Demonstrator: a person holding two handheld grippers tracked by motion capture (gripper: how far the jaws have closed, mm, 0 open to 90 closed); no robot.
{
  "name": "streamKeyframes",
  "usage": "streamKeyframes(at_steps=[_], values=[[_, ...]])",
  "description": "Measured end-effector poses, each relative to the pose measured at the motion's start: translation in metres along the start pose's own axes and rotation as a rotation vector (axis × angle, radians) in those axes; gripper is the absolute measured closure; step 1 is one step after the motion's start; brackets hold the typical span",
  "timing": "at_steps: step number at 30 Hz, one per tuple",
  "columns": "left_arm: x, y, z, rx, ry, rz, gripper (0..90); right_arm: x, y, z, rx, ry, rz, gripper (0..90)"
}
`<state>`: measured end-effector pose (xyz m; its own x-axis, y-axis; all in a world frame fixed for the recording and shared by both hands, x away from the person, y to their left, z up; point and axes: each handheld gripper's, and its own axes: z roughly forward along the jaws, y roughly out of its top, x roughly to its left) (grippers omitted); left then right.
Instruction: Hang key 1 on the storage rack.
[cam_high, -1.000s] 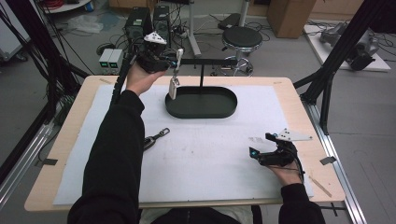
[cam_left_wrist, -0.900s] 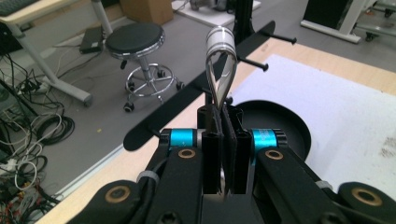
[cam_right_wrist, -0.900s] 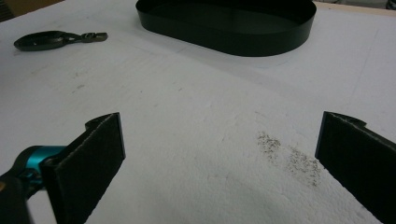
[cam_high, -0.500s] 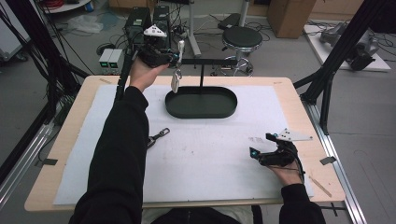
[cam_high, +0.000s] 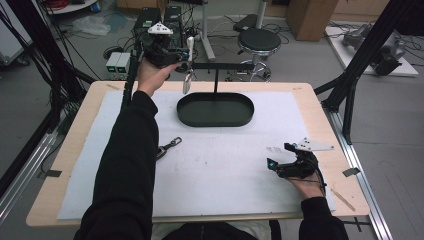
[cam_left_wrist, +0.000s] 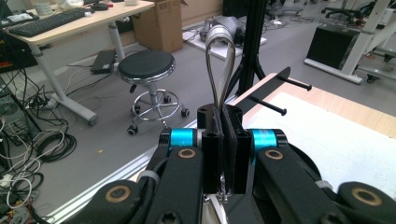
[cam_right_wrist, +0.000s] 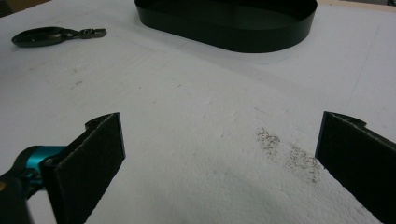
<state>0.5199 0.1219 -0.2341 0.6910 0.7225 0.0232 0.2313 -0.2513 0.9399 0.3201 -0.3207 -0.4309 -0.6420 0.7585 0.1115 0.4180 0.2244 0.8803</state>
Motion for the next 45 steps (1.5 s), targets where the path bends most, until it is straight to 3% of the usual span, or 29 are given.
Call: streamKeyframes(at_steps=[6,13,16,21,26,33,35,38,40,43,45], values=[[-0.003,0.008,0.008,0.022,0.013,0.025,86.7,-0.002,-0.001,-0.002,-0.002,-0.005,0.001,0.7],[-0.001,0.004,0.013,0.067,0.038,0.033,86.7,-0.004,-0.003,-0.005,-0.006,-0.011,0.005,0.7],[0.002,0.005,0.010,0.058,0.075,0.029,86.6,-0.004,-0.003,-0.005,-0.004,-0.011,0.009,0.7],[0.005,0.003,0.009,0.068,0.091,0.027,86.6,-0.003,-0.003,-0.004,-0.001,-0.008,0.007,0.7],[0.005,0.001,0.012,0.101,0.123,0.049,86.6,-0.003,-0.003,-0.004,-0.001,-0.012,0.005,0.7],[0.006,-0.001,0.014,0.081,0.136,0.017,85.3,-0.004,-0.003,-0.004,-0.001,-0.012,0.004,0.7],[0.006,-0.002,0.015,0.078,0.139,-0.003,75.9,-0.004,-0.003,-0.004,0.000,-0.011,0.008,0.7],[0.007,-0.004,0.015,0.066,0.138,-0.044,45.9,-0.003,-0.003,-0.004,-0.002,-0.010,0.010,0.7],[0.008,-0.005,0.014,0.069,0.124,-0.051,33.2,-0.003,-0.003,-0.004,-0.004,-0.012,0.009,0.7],[0.011,-0.008,0.013,0.075,0.046,-0.085,14.3,-0.003,-0.003,-0.004,-0.004,-0.011,0.011,0.7],[0.012,-0.010,0.012,0.086,0.020,-0.079,5.8,-0.003,-0.003,-0.004,-0.004,-0.011,0.012,0.7]])
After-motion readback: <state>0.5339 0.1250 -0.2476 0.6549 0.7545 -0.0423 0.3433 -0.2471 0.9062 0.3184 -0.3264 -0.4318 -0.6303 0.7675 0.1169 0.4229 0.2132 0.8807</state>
